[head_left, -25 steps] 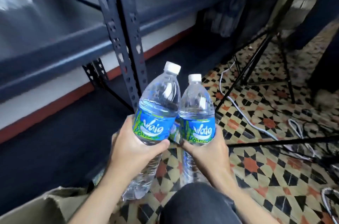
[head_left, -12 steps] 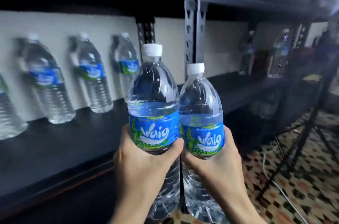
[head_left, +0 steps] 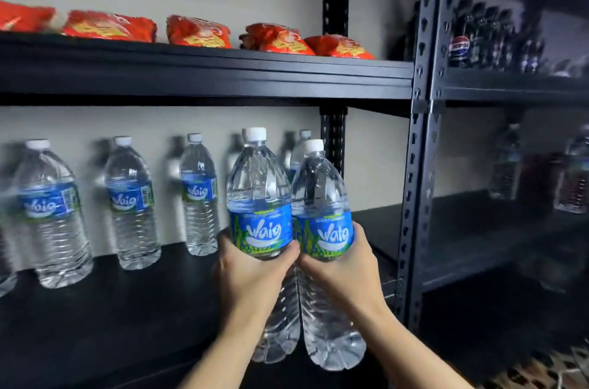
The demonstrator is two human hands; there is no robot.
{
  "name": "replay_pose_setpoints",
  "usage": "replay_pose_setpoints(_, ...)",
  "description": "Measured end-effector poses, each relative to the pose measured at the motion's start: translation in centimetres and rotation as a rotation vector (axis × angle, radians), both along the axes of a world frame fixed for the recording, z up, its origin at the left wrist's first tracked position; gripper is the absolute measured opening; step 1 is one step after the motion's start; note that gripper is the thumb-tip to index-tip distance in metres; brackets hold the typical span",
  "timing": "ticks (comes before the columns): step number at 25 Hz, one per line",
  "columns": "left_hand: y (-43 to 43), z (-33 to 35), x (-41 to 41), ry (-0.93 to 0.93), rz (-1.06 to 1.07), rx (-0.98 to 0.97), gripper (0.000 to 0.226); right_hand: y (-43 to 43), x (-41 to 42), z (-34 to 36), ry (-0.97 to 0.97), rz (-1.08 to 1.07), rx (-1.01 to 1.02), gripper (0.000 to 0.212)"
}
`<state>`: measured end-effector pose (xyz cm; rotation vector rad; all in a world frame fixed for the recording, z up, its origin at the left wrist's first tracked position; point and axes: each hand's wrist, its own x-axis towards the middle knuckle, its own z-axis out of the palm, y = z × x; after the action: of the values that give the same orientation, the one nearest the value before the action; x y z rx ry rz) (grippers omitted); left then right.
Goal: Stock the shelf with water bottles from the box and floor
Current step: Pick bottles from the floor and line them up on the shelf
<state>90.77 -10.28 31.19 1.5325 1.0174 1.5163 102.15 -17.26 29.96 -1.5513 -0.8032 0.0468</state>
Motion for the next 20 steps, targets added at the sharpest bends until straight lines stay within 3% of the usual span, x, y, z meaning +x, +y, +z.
replay_pose_setpoints(12, 6.1, 1.9, 3.7, -0.028, -0.013, 0.038, 0.067, 11.5, 8.2, 3.6, -0.056, -0.038, 0.079, 0.071)
replay_pose_setpoints(20, 9.6, 0.8, 4.7, 0.008, 0.004, 0.078, 0.069, 17.2, 14.0, 1.4, -0.021, -0.097, 0.121, 0.074)
